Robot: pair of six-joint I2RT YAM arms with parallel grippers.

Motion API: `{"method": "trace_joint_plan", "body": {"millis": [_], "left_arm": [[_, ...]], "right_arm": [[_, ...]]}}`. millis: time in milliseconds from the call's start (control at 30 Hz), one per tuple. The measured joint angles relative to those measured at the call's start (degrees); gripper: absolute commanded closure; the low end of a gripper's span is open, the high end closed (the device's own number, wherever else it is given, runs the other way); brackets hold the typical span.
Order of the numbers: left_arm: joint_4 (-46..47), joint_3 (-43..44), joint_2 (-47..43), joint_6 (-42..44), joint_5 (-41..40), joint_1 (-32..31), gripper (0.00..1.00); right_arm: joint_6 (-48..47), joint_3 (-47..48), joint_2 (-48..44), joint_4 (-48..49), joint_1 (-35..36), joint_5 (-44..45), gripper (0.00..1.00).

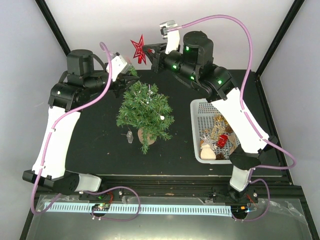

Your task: Decorate the small christmas tree

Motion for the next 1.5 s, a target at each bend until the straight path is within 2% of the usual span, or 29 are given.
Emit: {"method": "trace_joint_plan", "body": {"millis": [367, 767, 1500], "left_arm": [[0.35, 0.94, 1.42, -0.90, 2.05, 0.04, 0.85], [0.66, 1.75, 3.02, -0.87, 3.91, 0.04, 0.87], [0.52, 2.01, 3.28, -0.83, 4.70, -0.09, 0.87]], "right_arm": [[0.00, -1.44, -0.76, 0.02, 0.00, -1.33, 0.99], [0.02, -2.45, -3.74, 1.31, 0.00, -1.77, 0.99], [0.92, -1.46, -1.25, 2.19, 0.00, -3.04, 0.99]]}}
